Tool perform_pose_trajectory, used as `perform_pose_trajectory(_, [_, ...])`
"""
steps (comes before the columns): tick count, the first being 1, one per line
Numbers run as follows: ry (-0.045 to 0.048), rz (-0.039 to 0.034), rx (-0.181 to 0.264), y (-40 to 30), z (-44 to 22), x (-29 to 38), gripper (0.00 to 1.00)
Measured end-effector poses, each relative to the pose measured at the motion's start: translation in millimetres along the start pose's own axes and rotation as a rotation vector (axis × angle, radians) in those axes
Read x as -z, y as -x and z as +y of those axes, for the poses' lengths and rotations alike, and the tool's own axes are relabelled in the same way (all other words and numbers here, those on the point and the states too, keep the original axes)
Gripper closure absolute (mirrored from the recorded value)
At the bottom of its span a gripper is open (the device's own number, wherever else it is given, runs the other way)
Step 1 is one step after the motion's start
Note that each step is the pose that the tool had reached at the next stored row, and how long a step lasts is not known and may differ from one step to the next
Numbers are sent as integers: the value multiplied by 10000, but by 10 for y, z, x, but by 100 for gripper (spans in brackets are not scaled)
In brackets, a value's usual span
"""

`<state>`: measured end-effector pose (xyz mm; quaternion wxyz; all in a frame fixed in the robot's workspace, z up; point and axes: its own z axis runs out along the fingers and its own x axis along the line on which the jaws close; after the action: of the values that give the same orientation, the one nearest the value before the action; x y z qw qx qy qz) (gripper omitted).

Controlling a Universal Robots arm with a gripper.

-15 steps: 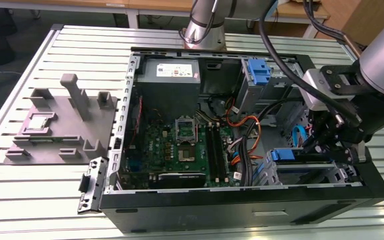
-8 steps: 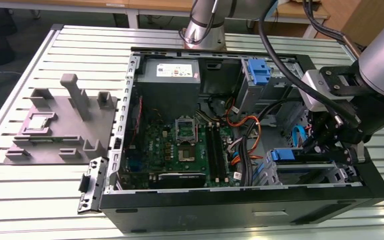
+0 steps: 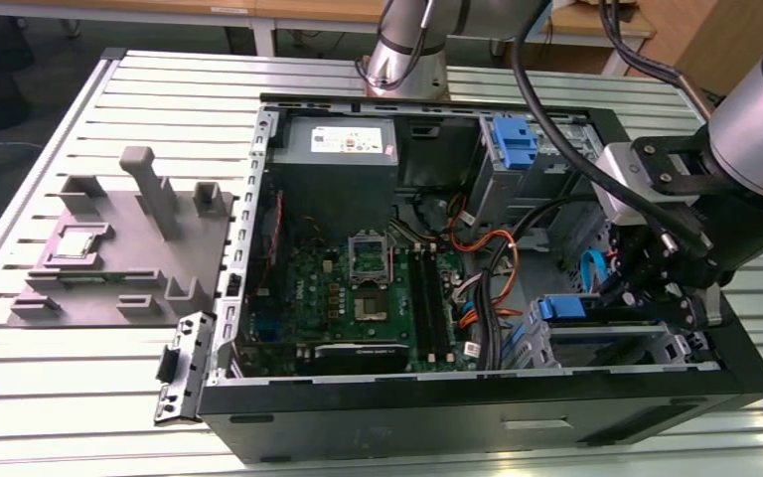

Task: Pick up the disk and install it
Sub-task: 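Insert the first disk wire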

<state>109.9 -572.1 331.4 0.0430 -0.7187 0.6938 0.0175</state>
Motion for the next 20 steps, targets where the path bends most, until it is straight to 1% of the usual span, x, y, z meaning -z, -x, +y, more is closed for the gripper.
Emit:
perform_pose_trajectory(2, [0,2,0,-1,0,-10,84])
perform_pose_trajectory(11, [1,1,0,-1,1,-12,84])
perform_pose_trajectory(13, [0,-3,0,-1,1,-14,83])
perform_pose_trajectory(14, [0,-1,0,-1,1,-14,76])
perform_pose_trajectory(18, [1,2,0,-1,1,-11,76])
perform_pose_trajectory(20, [0,4,0,1,0,11,76])
